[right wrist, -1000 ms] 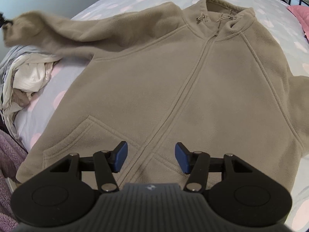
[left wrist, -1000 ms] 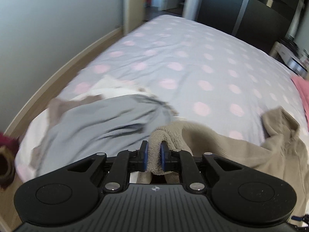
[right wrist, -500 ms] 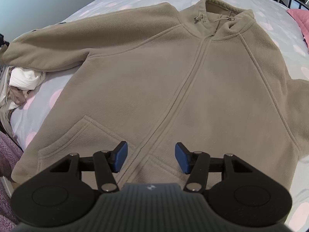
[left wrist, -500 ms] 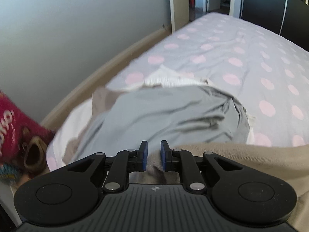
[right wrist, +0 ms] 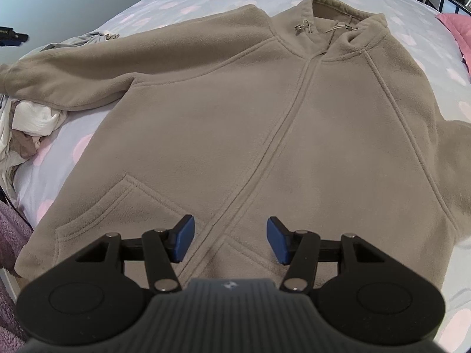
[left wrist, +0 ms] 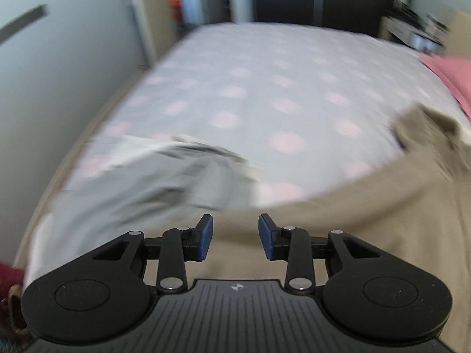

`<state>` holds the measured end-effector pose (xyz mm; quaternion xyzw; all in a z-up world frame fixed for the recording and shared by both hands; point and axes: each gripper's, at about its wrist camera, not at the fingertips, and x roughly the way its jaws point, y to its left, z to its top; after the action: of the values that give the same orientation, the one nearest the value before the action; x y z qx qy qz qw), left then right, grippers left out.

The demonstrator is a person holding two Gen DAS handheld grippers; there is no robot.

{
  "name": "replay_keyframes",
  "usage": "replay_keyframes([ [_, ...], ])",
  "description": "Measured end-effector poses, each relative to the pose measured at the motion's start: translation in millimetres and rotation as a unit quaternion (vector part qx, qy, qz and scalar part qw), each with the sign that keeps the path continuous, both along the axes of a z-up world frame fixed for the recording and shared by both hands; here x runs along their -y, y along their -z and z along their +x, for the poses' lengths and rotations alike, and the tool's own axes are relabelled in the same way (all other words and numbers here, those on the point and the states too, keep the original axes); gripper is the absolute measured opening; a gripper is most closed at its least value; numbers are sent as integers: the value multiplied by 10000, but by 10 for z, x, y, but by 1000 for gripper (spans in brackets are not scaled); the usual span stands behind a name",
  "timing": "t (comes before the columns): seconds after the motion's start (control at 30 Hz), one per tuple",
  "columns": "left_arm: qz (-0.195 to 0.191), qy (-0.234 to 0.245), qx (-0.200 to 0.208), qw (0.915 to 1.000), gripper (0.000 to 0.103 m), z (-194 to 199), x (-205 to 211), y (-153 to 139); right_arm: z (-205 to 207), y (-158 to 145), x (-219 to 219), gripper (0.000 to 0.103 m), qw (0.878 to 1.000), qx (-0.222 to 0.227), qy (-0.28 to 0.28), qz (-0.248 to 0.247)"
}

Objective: Fold clothes

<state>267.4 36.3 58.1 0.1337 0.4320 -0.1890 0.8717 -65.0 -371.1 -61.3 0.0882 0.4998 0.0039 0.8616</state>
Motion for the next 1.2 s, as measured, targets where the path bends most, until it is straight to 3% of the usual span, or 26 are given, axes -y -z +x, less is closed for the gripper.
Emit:
replay_keyframes([
  [0.13,-206,596,-605,9962,32,-41,528,353,-30,15,17,65,10000,-20,62,-23],
  [0.3,-45,1047,-966,9898,32,-50,1143,844,-31,16,45,65,10000,-14,94,-22],
  [0.5,-269,407,-1031,9935,28,399,1442,1278,36,14,89,65,9999,16,104,-127],
  [0.73,-314,-470,-1255,9905,19,850,1380,1701,150,120,264,66,9996,-162,187,-134],
  [0.83,-427,-585,-1195,9902,19,887,1336,1715,178,139,397,66,9991,-188,345,-149],
  [0.93,-267,-548,-1126,9918,19,844,1370,1655,175,147,559,66,9983,-177,536,-151],
  [1.2,14,-2,-860,9963,22,401,1449,1282,-125,37,1254,66,9877,69,1385,-719],
])
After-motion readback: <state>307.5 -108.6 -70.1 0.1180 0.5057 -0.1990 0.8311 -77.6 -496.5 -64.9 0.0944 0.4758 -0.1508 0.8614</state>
